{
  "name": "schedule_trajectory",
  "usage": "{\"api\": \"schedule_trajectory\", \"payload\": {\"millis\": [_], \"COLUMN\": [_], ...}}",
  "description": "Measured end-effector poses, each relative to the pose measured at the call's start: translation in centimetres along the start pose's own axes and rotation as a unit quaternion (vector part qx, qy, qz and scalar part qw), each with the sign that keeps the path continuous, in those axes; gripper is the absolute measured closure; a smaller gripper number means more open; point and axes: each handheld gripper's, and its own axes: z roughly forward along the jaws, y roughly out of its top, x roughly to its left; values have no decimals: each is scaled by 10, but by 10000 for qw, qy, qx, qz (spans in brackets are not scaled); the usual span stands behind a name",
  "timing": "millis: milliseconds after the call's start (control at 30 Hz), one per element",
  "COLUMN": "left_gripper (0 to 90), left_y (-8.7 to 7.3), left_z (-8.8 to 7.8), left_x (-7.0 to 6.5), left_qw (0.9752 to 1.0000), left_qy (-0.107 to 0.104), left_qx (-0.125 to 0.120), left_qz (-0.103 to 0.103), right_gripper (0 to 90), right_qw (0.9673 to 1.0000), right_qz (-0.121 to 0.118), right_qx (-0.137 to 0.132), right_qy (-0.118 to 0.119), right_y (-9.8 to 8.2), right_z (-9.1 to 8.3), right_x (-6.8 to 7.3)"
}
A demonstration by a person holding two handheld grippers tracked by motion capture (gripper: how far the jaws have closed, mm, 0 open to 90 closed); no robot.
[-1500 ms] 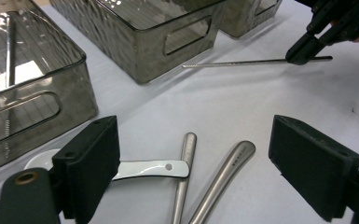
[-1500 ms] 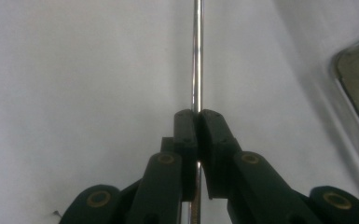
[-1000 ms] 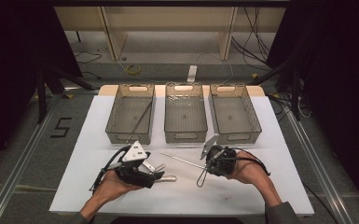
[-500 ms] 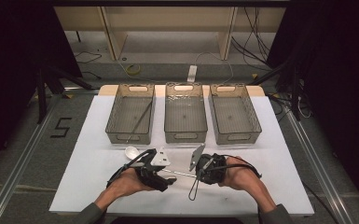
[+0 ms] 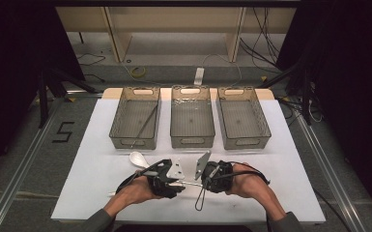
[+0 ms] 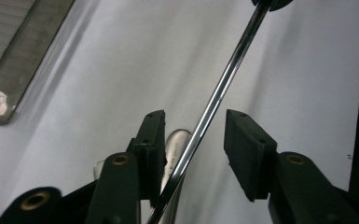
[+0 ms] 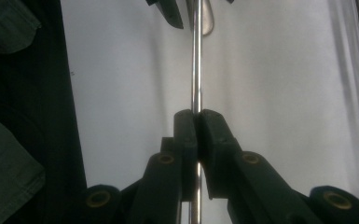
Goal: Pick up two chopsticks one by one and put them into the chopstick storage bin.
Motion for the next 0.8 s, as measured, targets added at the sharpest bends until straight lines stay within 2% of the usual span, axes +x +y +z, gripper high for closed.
{"api": "schedule_trajectory", "payload": {"millis": [233, 267, 500, 567, 667, 733, 800], "left_gripper": [708, 715, 761, 777, 829, 849, 850], "left_y": [2, 2, 2, 2, 2, 3, 2], "left_z": [-3, -3, -3, -3, -3, -3, -3], "left_x": [2, 2, -2, -2, -5, -6, -4], "left_qw": [10000, 10000, 9993, 9988, 9978, 9979, 9982], "left_qy": [-58, -69, -205, -320, -498, -421, -379], "left_qx": [-27, -18, 119, 161, 170, 217, 259], "left_qz": [0, 25, 279, 346, 409, 448, 374], "right_gripper": [858, 858, 855, 845, 791, 726, 641], "right_qw": [10000, 10000, 9997, 9997, 9999, 9998, 9988], "right_qz": [-56, -12, -202, -199, -23, 149, 396], "right_qx": [-32, -21, -58, -60, -102, -124, -270], "right_qy": [33, 44, 150, 144, 48, 2, -37], "right_y": [-1, -1, -2, -2, -4, -7, -9], "right_z": [-1, -1, 2, 2, 2, 1, 0], "right_x": [0, 1, 0, 0, -4, -9, -12]}}
